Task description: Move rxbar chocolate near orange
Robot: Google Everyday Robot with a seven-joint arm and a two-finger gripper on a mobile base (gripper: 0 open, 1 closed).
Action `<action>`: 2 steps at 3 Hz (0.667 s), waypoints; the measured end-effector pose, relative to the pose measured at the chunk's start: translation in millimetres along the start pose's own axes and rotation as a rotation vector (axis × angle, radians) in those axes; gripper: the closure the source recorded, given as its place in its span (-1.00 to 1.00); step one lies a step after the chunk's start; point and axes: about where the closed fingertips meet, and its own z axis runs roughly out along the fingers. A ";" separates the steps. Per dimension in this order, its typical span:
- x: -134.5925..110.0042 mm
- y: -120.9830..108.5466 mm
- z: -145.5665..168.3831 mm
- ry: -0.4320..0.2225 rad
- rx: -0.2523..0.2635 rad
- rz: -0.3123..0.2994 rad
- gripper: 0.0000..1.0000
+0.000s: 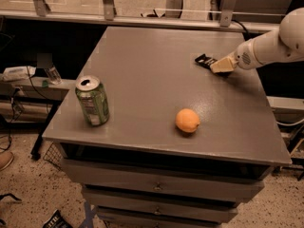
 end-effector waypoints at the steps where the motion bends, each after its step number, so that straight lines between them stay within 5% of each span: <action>1: -8.5 7.6 -7.8 -0.018 -0.007 -0.031 1.00; 2: -18.3 17.9 -32.1 -0.026 0.006 -0.095 1.00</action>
Offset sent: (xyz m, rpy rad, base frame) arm -0.0438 0.0041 0.0744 -0.0963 -0.1336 0.0973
